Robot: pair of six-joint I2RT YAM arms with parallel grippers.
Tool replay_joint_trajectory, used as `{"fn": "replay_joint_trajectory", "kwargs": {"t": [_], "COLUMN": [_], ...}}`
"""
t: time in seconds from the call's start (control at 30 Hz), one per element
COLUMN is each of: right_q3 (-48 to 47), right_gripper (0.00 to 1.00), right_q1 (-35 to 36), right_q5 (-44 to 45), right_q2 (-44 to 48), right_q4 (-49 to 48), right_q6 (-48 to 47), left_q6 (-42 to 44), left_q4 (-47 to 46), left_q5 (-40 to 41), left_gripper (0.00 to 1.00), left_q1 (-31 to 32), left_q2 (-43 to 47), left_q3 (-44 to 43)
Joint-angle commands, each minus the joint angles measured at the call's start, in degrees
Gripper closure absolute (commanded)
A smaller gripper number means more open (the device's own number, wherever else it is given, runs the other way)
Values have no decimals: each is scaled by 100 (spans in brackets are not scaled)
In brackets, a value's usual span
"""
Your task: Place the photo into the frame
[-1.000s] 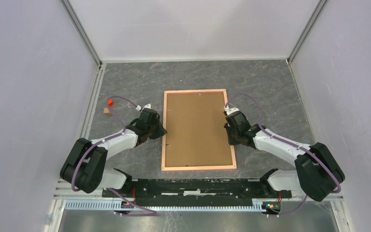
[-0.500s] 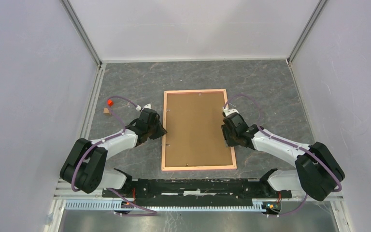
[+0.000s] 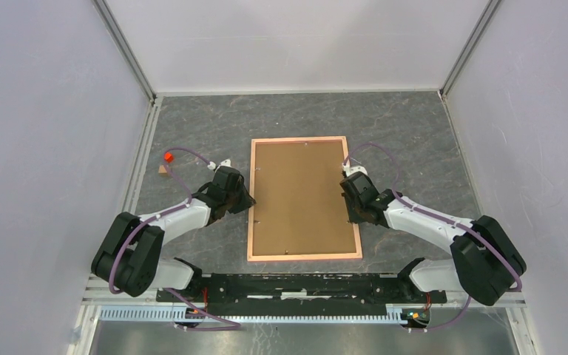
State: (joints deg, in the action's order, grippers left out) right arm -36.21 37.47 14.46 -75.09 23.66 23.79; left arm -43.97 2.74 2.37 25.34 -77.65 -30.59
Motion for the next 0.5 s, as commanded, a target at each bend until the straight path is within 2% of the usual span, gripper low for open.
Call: {"fn": "replay_joint_trajectory", "kwargs": {"t": [0.0, 0.03, 0.13, 0.23, 0.33, 0.47], "right_q3": [-23, -79, -294, -503, -809, -1570], "right_gripper": [92, 87, 61, 40, 29, 25], "right_q1": [172, 171, 173, 129, 30, -259], "right_q5": [-587, -593, -631, -761, -813, -980], "right_q2": [-111, -131, -237, -403, -715, -1443], "right_q4": [71, 45, -104, -445, -741, -956], "right_q6": [-78, -114, -244, -368, -552, -843], "left_q6": [-351, -356, -387, -328, -256, -523], "left_q4": [464, 462, 461, 377, -50, -927], "left_q5": [211, 200, 93, -200, -928, -1862], "left_gripper": [98, 98, 98, 98, 91, 78], "left_q1": [-102, -96, -100, -97, -100, 14], "left_q2": [-88, -78, -8, 90, 235, 360], "left_q3": [273, 288, 323, 387, 633, 1132]}}
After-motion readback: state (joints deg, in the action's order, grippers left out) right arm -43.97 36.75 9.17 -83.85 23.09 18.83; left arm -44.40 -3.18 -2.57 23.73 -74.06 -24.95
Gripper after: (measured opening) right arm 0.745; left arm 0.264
